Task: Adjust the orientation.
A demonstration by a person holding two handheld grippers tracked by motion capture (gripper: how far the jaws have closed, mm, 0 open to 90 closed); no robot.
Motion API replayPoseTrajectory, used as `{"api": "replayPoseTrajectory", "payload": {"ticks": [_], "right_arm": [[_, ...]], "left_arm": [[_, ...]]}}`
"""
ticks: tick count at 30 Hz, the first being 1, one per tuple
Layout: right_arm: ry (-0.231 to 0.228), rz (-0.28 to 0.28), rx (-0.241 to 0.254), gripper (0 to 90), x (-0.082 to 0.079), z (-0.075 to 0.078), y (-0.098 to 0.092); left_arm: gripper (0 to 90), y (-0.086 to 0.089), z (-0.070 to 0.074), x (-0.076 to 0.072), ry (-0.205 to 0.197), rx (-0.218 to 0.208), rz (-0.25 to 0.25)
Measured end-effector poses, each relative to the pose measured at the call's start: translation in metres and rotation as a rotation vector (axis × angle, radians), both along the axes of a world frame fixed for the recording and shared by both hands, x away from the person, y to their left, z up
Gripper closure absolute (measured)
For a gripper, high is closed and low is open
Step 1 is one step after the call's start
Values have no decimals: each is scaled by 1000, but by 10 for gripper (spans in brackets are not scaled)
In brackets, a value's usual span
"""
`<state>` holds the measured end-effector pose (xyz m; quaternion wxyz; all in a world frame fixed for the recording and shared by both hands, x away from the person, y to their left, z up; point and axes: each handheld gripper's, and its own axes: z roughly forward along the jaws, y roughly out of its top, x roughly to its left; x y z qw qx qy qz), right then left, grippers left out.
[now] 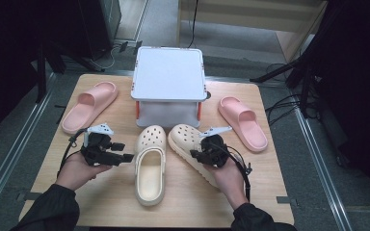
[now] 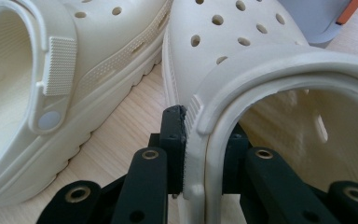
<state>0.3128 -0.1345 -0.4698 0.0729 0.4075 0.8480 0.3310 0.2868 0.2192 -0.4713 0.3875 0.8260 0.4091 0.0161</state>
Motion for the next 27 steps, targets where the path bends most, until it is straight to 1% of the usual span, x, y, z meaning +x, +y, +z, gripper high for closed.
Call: {"api": "replayPoseTrajectory", "payload": {"ticks": [2, 4, 10, 16, 20, 21, 23, 27], "right_arm": [[5, -1, -5, 768, 2, -2, 3], [-3, -13, -12, 768, 3, -3, 5], [-2, -10, -25, 766, 5, -4, 14], [0, 8, -25, 752, 4, -6, 23], [1, 33, -28, 722, 3, -8, 28], [-8, 39, -27, 716, 2, -9, 29], [-9, 44, -20, 691, 3, -8, 28], [-7, 55, 35, 665, 3, -2, 18]], "left_arm": [[354, -1, 0, -2, -5, 6, -6], [354, -1, -1, -3, -3, 10, -9], [353, 0, -4, -7, 5, 19, -3], [353, 2, -5, -10, 11, 20, 9], [353, 2, -7, -9, 17, 23, 9], [353, 2, -7, -9, 17, 22, 10], [353, 2, -7, -9, 18, 22, 11], [353, 4, -7, -8, 14, 21, 19]]}}
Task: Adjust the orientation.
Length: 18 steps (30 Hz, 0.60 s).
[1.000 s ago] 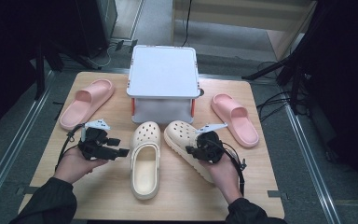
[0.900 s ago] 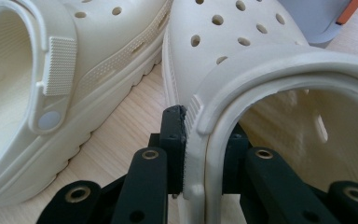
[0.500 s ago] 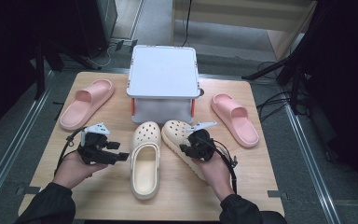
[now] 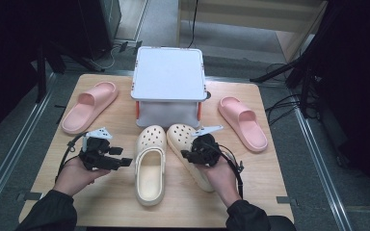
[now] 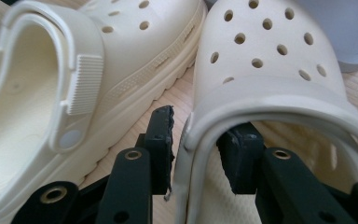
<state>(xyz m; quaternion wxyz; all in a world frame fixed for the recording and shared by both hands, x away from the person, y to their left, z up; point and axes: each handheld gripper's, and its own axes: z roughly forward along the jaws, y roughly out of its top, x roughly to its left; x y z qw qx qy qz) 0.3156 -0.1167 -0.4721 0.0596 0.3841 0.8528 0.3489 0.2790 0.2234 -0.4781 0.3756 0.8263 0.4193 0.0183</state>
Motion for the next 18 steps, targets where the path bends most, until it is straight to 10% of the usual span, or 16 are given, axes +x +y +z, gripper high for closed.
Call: {"api": "replayPoseTrajectory", "payload": {"ticks": [10, 18], "right_arm": [[-29, 32, 71, 731, -9, 23, -34], [-57, -53, 55, 824, 0, 23, -70]], "left_arm": [[363, 6, -1, 10, 7, 3, 19], [636, 6, -4, 22, 7, -6, 38]]}}
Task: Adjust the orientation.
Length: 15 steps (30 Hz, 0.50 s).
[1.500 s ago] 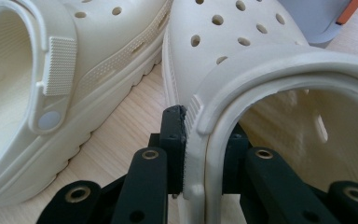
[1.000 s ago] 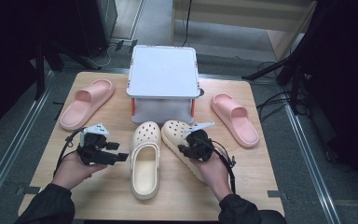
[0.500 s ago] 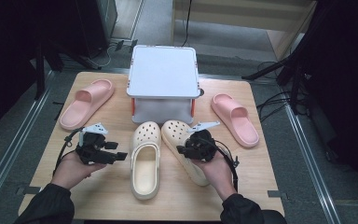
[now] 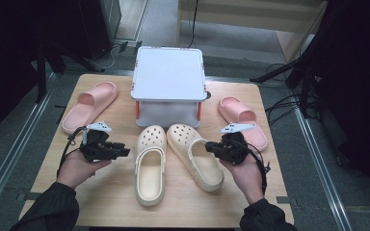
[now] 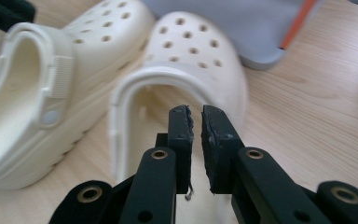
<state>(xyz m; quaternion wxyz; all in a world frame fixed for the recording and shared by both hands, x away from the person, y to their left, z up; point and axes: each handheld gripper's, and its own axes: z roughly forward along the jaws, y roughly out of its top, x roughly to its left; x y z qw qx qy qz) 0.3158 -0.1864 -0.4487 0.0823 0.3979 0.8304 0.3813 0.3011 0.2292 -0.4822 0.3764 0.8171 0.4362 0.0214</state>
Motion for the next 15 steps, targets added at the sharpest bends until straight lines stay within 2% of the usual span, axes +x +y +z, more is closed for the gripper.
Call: {"api": "replayPoseTrajectory", "payload": {"ticks": [6, 10, 15], "right_arm": [[-3, -61, -28, 822, 15, -14, -16], [-8, -47, -78, 795, 25, -28, -16], [22, -40, -108, 783, 35, -40, -12]], "left_arm": [[777, -2, -9, 13, 58, 19, -2], [785, -10, -17, 19, 91, 63, -18], [777, -16, -22, 24, 104, 84, -36]]}}
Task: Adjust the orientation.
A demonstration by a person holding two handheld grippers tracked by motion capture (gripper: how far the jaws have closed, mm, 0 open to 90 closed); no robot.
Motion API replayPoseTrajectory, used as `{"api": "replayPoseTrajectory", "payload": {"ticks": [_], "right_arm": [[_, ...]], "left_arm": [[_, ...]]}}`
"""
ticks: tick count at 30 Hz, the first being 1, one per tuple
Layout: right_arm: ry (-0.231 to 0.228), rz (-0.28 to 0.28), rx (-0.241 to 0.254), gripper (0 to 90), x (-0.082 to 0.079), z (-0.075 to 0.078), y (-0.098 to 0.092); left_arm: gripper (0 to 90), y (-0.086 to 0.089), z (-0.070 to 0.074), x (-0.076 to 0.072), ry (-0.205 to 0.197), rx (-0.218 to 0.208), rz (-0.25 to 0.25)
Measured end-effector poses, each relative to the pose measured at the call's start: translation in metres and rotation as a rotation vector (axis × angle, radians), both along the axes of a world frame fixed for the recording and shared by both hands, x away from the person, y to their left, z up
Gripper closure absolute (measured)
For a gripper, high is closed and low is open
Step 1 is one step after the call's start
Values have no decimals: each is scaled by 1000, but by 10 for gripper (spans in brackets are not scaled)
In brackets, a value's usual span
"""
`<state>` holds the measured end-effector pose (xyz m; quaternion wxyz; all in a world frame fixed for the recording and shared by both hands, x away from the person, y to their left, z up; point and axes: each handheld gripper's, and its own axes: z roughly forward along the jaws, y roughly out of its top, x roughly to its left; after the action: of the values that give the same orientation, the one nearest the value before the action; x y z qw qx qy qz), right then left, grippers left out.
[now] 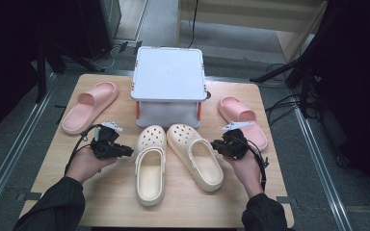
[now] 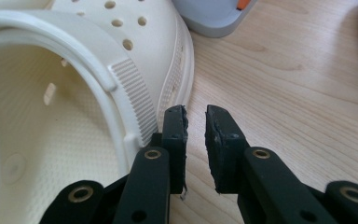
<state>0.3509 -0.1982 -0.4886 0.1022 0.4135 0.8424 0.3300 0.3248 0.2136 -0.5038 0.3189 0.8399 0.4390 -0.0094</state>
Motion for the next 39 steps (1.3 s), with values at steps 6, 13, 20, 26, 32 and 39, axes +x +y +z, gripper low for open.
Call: {"api": "replayPoseTrajectory", "payload": {"ticks": [6, 13, 20, 26, 32, 39], "right_arm": [[42, -8, 13, 792, 2, -5, 1], [48, 26, 14, 797, -2, -5, 6], [61, 78, -17, 771, -10, -8, 20], [62, 97, -27, 771, -15, -9, 26], [72, 94, -8, 771, -16, -10, 26], [75, 87, 9, 764, -16, -10, 24]], "left_arm": [[783, -6, -4, 2, 19, 25, -5], [796, -6, -6, 1, 44, 20, -5], [807, -10, -6, -2, 40, 23, -31], [807, -14, -6, -4, 44, 13, -49], [806, -19, -6, -7, 47, 11, -75], [767, -18, -5, -6, 36, -9, -82]]}}
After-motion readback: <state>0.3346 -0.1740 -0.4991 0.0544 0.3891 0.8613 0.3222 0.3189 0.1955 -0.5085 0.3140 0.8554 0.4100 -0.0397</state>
